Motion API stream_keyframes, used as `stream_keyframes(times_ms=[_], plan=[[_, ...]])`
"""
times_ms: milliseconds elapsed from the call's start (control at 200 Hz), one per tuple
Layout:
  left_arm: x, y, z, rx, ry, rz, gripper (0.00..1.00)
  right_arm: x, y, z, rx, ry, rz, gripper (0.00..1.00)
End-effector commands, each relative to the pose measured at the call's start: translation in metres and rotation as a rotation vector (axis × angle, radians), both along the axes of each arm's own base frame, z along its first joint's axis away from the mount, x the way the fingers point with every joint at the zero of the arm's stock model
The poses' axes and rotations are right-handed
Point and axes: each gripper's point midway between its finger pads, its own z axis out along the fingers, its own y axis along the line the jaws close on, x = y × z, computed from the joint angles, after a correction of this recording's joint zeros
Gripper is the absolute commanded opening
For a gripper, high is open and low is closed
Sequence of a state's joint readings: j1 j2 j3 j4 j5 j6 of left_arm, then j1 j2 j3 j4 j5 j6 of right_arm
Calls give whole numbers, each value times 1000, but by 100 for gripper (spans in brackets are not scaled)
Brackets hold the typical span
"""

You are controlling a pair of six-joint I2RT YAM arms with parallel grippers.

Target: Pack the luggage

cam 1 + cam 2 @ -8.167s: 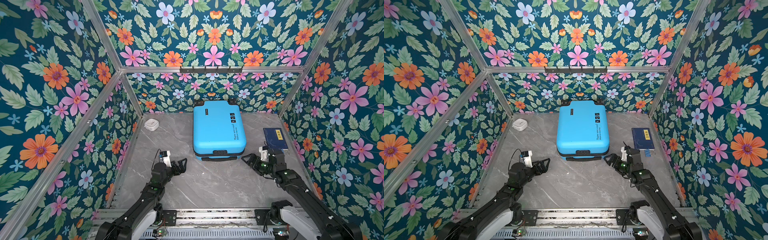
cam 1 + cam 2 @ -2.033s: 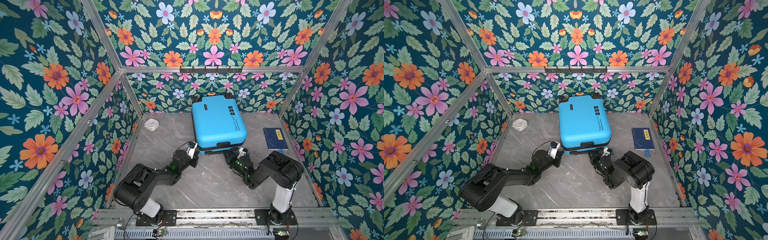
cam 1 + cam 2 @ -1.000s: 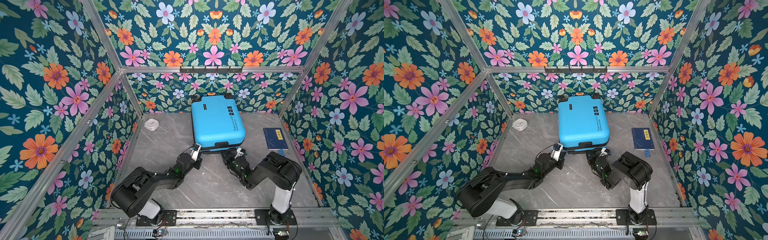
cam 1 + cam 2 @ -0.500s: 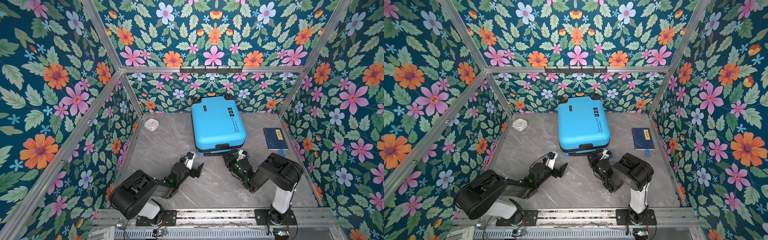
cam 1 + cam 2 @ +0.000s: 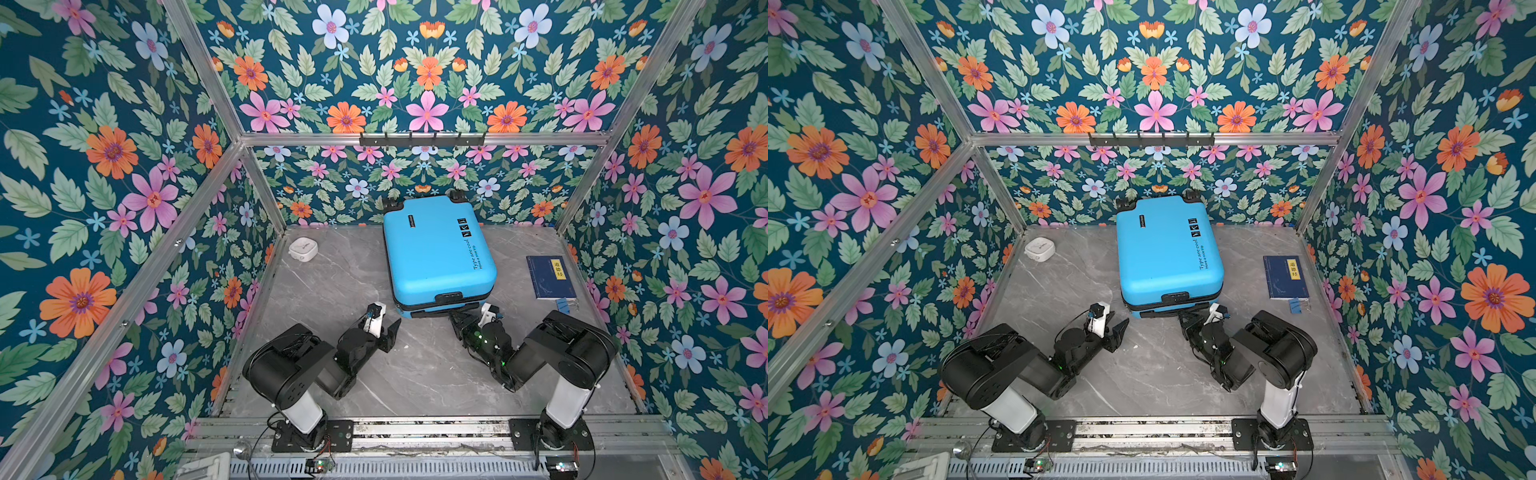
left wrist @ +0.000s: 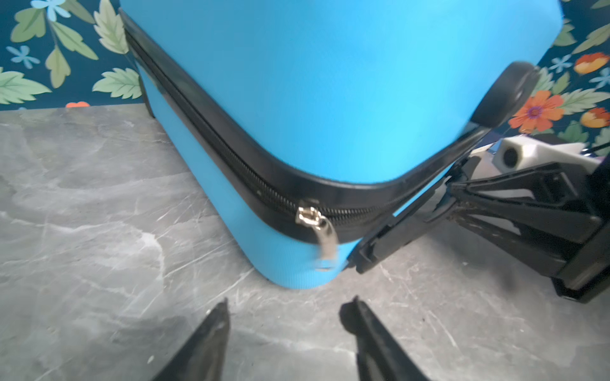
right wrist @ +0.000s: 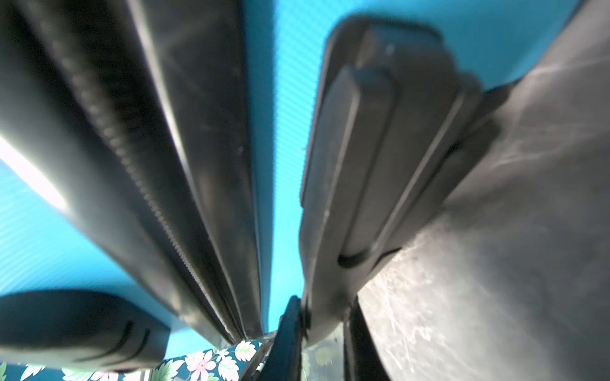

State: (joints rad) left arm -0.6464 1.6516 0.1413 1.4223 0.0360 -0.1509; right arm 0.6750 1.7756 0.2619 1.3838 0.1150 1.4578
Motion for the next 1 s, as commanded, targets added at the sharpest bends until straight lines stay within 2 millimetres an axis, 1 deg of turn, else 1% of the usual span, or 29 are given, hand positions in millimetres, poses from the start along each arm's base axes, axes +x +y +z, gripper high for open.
stream_keyframes(times_ms=[0,280,435,525,580,790,900,995], plan=[[3,-8,22,-68,-64,-40,54,-3,-3,-6,-120,-26,23,0],[9,-24,19,-30,-51,-97,52,-1,1,3,-146,-32,42,0],[16,-25,12,-2,-32,-86,46,0,2,6,-142,-39,43,0],[19,-25,9,9,-22,-77,40,0,3,6,-140,-38,47,0],[20,-26,7,15,-14,-77,38,0,3,5,-142,-36,47,0],[23,-30,5,30,-6,-87,34,0,4,5,-137,-39,50,0],[25,-33,5,39,-6,-96,29,0,4,6,-136,-40,51,0],[25,-34,4,50,-5,-101,21,0,4,6,-136,-40,53,0]])
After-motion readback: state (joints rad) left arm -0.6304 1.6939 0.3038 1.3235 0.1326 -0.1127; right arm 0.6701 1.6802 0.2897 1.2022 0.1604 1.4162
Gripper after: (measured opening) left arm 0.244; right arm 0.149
